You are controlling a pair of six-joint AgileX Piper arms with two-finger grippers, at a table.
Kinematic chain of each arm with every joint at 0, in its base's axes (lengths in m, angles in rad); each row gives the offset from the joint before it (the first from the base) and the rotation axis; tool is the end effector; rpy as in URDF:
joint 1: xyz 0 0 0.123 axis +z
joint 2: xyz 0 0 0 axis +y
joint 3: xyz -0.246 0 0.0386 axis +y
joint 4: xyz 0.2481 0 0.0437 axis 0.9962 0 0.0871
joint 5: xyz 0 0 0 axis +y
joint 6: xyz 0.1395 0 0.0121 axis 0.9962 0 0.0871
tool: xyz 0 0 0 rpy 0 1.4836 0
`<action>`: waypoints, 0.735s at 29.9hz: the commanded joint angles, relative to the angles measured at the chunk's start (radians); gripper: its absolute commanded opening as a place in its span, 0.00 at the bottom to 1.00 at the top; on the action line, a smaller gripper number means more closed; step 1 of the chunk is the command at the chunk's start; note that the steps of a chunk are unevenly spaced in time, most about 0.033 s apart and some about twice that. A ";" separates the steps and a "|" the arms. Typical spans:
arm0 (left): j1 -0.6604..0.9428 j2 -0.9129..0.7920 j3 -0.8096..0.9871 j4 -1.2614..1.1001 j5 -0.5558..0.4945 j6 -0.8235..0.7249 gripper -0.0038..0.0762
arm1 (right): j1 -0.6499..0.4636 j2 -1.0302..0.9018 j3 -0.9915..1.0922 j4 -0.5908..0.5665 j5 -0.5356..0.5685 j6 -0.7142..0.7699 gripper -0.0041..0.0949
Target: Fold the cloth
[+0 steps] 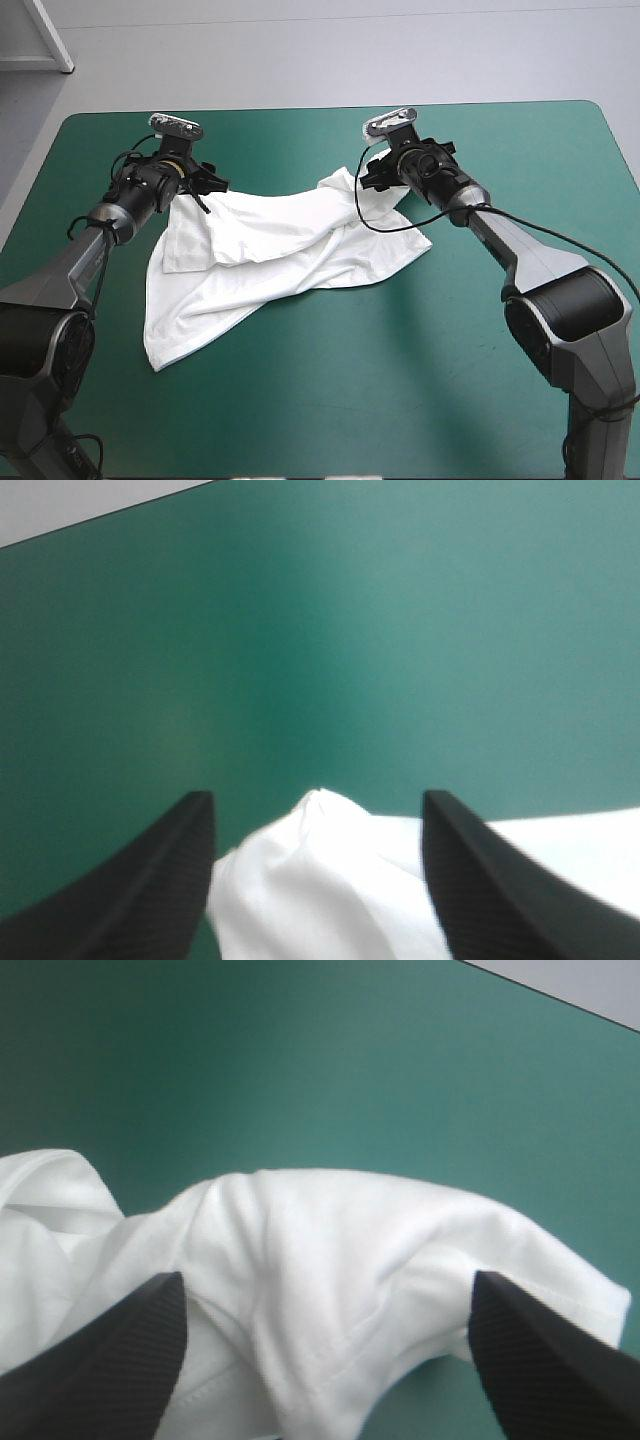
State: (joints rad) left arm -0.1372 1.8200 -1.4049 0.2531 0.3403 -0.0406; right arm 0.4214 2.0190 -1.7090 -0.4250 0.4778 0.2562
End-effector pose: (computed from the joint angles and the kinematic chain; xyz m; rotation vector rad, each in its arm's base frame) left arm 0.4504 -0.0504 0.2064 0.3272 2.2051 0.1268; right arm 0.4664 0.1800 0.2092 -0.4999 2.1638 -0.0507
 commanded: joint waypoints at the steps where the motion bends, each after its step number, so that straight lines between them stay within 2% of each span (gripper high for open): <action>1: 0.002 -0.081 -0.065 0.011 0.042 -0.011 0.78 | -0.008 -0.110 -0.049 -0.021 0.027 0.009 0.89; 3: 0.002 -0.107 -0.104 0.009 0.165 -0.011 0.76 | -0.008 -0.153 -0.054 -0.017 0.087 0.009 0.87; 7: 0.002 -0.192 -0.178 -0.035 0.510 -0.007 0.69 | -0.009 -0.263 -0.055 0.029 0.290 -0.009 0.83; 13: 0.002 -0.346 -0.181 -0.134 0.844 0.020 0.63 | -0.009 -0.384 -0.055 0.143 0.569 -0.118 0.76; 16: 0.002 -0.427 -0.181 -0.159 0.949 0.021 0.63 | -0.009 -0.413 -0.055 0.168 0.647 -0.143 0.72; 22: 0.002 -0.627 -0.060 -0.189 0.948 -0.035 0.63 | -0.011 -0.434 -0.045 0.245 0.753 -0.220 0.69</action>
State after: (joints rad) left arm -0.1364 1.3020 -1.5057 0.0763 1.2429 -0.0390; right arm 0.4180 1.6379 -1.7334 -0.2051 1.2082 0.0814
